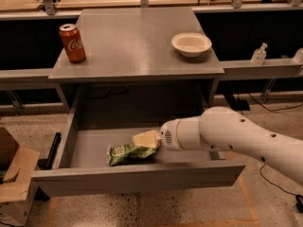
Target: Place green jalapeno chip bag into top drawer
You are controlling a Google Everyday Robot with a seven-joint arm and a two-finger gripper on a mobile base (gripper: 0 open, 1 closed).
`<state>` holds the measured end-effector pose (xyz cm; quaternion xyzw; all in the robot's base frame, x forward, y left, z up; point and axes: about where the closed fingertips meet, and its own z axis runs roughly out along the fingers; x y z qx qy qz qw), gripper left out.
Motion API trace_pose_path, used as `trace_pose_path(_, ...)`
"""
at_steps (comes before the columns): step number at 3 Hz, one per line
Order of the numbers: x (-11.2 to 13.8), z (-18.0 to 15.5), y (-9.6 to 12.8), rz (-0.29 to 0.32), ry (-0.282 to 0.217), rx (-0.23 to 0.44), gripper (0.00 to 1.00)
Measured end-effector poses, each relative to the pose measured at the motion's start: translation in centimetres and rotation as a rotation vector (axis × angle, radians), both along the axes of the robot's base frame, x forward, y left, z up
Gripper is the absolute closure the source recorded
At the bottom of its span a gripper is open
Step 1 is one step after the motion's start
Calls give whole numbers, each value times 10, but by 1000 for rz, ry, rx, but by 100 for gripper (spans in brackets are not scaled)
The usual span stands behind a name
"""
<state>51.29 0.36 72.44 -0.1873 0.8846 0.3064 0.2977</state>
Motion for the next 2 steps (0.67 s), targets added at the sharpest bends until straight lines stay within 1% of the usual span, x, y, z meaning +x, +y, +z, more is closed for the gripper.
trace_pose_path(1, 0, 0, 1, 2, 0, -1, 0)
trace_pose_path(2, 0, 0, 1, 2, 0, -1, 0)
